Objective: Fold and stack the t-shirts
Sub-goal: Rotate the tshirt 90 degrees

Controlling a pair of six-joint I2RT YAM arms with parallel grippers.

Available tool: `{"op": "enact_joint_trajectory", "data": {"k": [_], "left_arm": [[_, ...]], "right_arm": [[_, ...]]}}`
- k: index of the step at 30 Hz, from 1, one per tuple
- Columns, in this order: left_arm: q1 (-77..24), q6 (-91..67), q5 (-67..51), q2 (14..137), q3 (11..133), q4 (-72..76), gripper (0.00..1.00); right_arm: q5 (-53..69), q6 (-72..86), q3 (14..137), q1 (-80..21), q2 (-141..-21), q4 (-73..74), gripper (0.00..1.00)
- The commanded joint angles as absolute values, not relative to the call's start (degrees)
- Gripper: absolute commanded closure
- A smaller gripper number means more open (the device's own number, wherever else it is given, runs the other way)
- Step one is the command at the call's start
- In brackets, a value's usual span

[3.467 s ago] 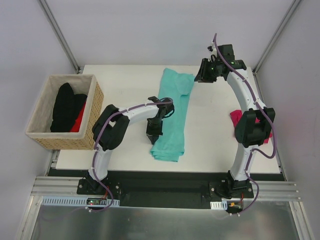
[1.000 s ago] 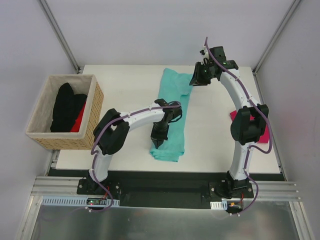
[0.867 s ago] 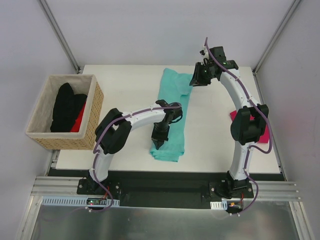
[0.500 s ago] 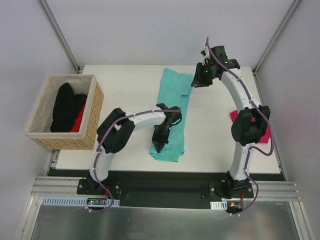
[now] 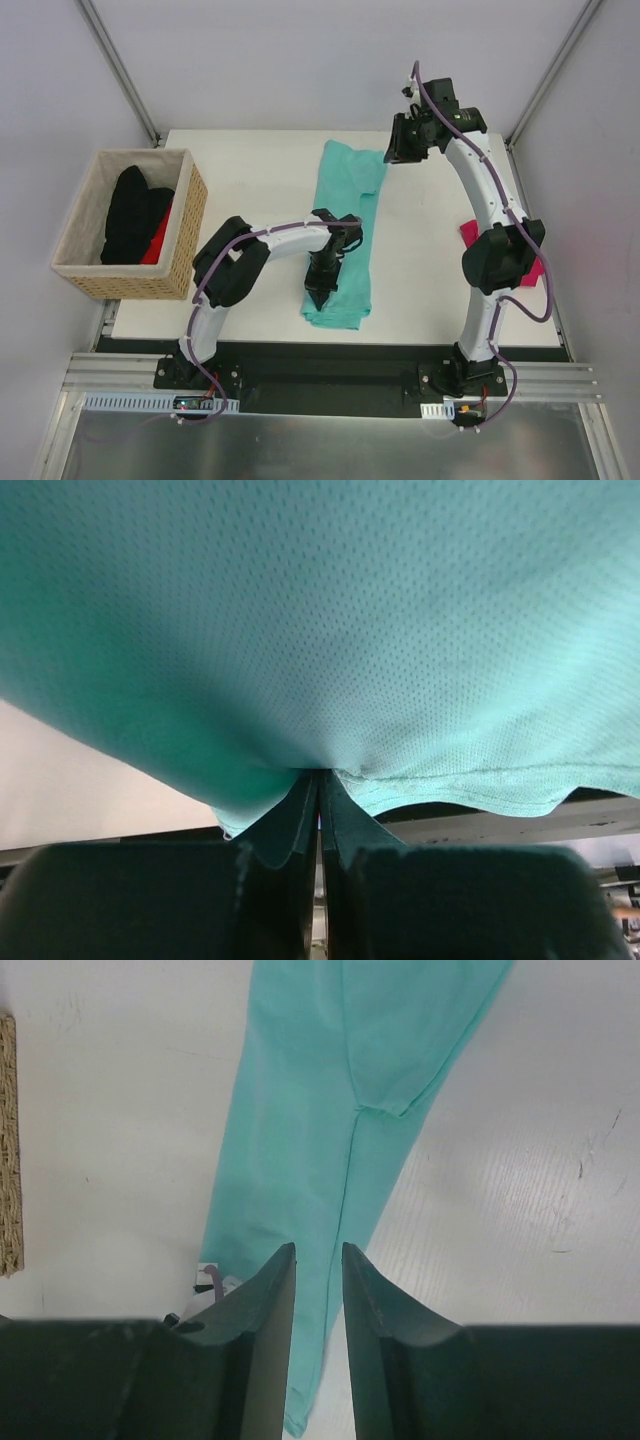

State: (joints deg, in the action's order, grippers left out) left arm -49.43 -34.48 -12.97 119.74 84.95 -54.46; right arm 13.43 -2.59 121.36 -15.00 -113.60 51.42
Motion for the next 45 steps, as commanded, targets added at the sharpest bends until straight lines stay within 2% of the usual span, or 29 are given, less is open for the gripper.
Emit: {"op": "enact_joint_trajectory", "data": {"k": [1,7,14,31,45], "left_arm": [[-49.04,-33.05,-9.32,115.14,89.2,-55.1,1.0],[-48.78,-32.52,-4.49,112.94,93.34,-60.9,1.0],[-47.64,-33.05,-2.64,110.83,92.11,-63.89,1.0],[-47.29,-33.31,-5.8,112.59,82.01,-58.54,1.0],[-47.11,-33.92,-5.45,114.35,79.98,-56.6,1.0]], "right_arm": [[12.74,-2.2,124.63,-16.08,-110.83,52.12,0.71],[12.92,-1.06,121.73,-16.35,-109.08,49.23,0.71],[13.8,-0.26,120.15,-16.35,-108.81,46.94,0.71],[12.48,0.35,121.29,-16.26,-108.02,47.46,0.71],[11.95,-1.67,121.2,-16.26,-107.84,49.48,0.71]]}}
